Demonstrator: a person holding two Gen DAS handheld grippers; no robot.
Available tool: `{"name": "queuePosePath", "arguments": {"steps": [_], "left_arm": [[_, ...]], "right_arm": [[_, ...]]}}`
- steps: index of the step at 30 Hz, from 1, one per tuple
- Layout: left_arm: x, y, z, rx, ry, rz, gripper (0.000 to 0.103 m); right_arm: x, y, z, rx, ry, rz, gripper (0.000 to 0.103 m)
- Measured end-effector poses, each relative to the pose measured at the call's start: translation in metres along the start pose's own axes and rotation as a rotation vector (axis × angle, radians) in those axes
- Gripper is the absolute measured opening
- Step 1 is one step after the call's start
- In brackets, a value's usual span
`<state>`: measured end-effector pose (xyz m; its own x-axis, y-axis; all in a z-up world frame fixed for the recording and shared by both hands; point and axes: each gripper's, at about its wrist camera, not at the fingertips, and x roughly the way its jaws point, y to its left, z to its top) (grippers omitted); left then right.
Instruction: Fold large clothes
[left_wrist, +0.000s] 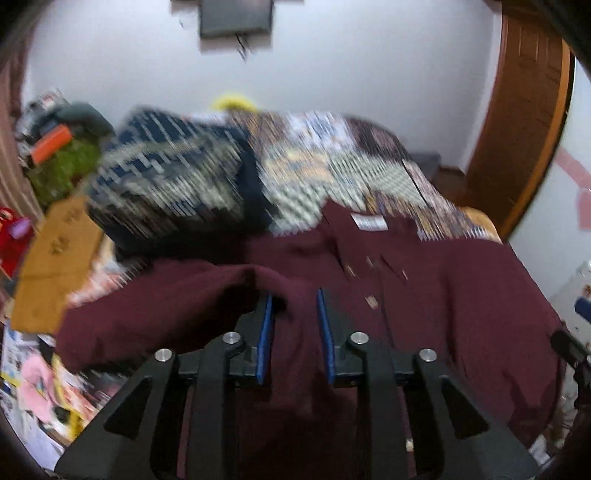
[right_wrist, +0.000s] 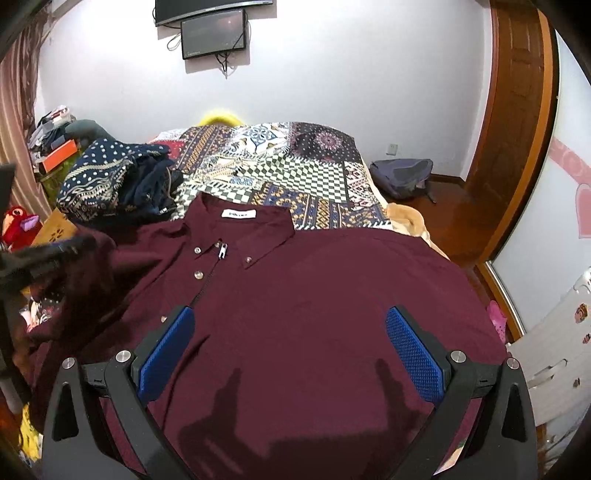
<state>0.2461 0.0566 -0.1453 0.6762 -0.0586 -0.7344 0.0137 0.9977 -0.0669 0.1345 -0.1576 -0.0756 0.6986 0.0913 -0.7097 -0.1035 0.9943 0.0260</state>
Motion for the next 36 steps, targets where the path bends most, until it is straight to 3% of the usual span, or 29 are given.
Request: {"name": "queuePosePath", "arguments": {"steps": [4,6,12,20,24,30,36], "left_arm": [[0.009,-0.02,-0.022,0.049,0.056,0.0,0.075],[0.006,-0.025,-0.032,0.086,0.06,0.02,0.079],[-0.018,-0.01,-0.038,0.067,0.055,0.027,0.081],[-0.076,0.05,-0.022,-0.045,-0.106,0.105,0.095],[-0.096,0.087,-0.024,-0.104,-0.153,0.185,0.096],[-0.106,0.143,-0.043,-0.208,-0.158,0.266,0.097],[-0.105,0.191,-0.073,-0.309,-0.128,0.314,0.097]], "right_arm": [[0.002,-0.001,-0.002,-0.004,0.011,0.0,0.103],[0.001,0.0,-0.002,-0.007,0.01,0.001,0.103],[-0.003,0.011,0.003,-0.05,-0.009,0.01,0.103],[-0.013,0.052,0.031,-0.143,-0.08,0.112,0.103],[-0.017,0.084,0.049,-0.224,-0.127,0.165,0.103],[-0.012,0.147,0.055,-0.39,-0.156,0.24,0.103],[0.011,0.22,0.044,-0.578,-0.093,0.336,0.103]]}}
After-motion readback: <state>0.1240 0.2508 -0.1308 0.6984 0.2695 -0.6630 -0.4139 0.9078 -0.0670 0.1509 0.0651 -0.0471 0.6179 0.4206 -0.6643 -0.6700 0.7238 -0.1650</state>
